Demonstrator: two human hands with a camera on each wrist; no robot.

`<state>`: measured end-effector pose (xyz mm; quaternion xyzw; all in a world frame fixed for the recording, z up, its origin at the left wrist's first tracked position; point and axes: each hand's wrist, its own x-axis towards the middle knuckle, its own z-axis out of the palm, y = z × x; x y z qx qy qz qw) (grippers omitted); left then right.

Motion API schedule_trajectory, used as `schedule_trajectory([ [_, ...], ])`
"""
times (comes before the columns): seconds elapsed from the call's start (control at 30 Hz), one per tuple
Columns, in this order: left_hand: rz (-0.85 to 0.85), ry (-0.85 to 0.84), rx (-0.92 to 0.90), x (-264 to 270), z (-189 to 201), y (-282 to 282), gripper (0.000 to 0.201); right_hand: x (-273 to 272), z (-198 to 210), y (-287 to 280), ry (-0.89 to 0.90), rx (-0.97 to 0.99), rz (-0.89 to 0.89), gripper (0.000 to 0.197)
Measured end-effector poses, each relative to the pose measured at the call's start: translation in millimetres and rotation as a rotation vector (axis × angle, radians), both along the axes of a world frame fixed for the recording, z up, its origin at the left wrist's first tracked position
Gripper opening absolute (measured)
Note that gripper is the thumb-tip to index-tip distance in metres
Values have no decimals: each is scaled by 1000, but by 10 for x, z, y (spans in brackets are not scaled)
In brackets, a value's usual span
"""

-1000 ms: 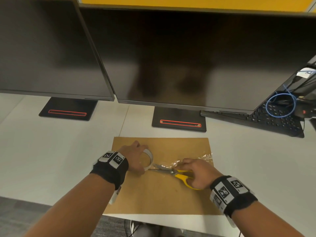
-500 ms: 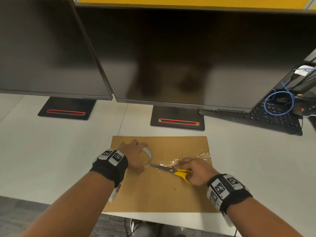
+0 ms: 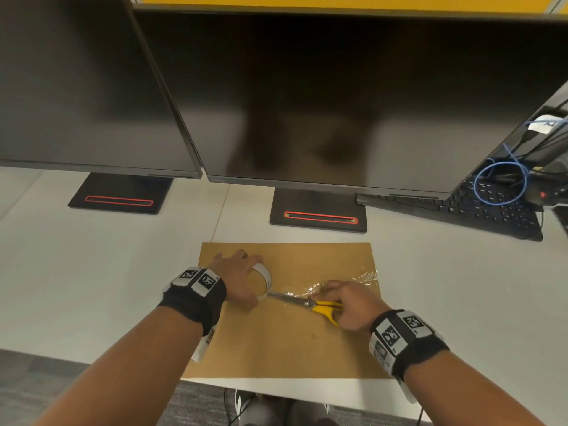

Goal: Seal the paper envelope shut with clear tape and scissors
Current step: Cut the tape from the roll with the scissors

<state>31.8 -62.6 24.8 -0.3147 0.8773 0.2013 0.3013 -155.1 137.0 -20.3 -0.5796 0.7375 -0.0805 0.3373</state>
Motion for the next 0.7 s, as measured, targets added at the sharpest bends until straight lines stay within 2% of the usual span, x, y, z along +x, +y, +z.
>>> schedule_trajectory([
  [0.17,146,130,59,40,44,-36,90,2,0,-16,0,-4,-4,44],
  [0.3,148,134,31,41,45,-19,90,-17,5,14,-13,6,-8,50],
  [0.43,161,173,-11,43,-41,-63,95,-118,5,78,-92,-94,-145,54],
  [0.57,299,256,5,24,-130,-111,104,-282,53,87,8,-121,-276,53],
  [0.7,320,270,-124,-68,-207,-115,108,-427,165,-71,72,-106,-317,39],
])
